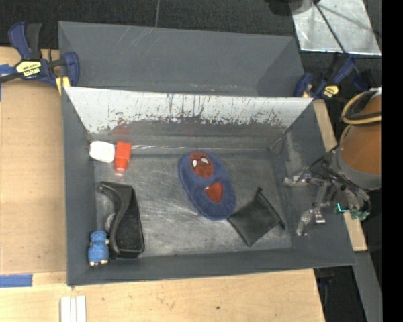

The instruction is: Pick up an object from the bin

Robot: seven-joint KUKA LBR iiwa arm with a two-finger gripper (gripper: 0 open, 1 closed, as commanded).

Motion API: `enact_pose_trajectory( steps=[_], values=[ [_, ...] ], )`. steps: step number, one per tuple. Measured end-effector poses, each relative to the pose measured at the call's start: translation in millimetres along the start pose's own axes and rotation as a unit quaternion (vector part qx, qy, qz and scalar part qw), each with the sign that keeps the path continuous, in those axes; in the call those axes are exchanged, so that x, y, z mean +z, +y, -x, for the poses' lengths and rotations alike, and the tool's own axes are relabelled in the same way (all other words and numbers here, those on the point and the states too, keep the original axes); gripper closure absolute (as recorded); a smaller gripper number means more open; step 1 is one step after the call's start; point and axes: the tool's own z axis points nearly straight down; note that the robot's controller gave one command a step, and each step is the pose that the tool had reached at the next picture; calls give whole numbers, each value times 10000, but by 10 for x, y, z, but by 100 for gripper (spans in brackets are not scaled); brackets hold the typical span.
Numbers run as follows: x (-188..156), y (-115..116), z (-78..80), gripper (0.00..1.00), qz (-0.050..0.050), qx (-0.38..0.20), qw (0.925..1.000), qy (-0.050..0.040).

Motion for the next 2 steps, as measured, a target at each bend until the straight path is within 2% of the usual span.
enact_pose_trajectory(
  steps=[1,2],
  values=[
    [603,251,66,0,-32,-1364,9906,-58],
    [330,151,463,0,-12,-506,9987,-58]
  ],
)
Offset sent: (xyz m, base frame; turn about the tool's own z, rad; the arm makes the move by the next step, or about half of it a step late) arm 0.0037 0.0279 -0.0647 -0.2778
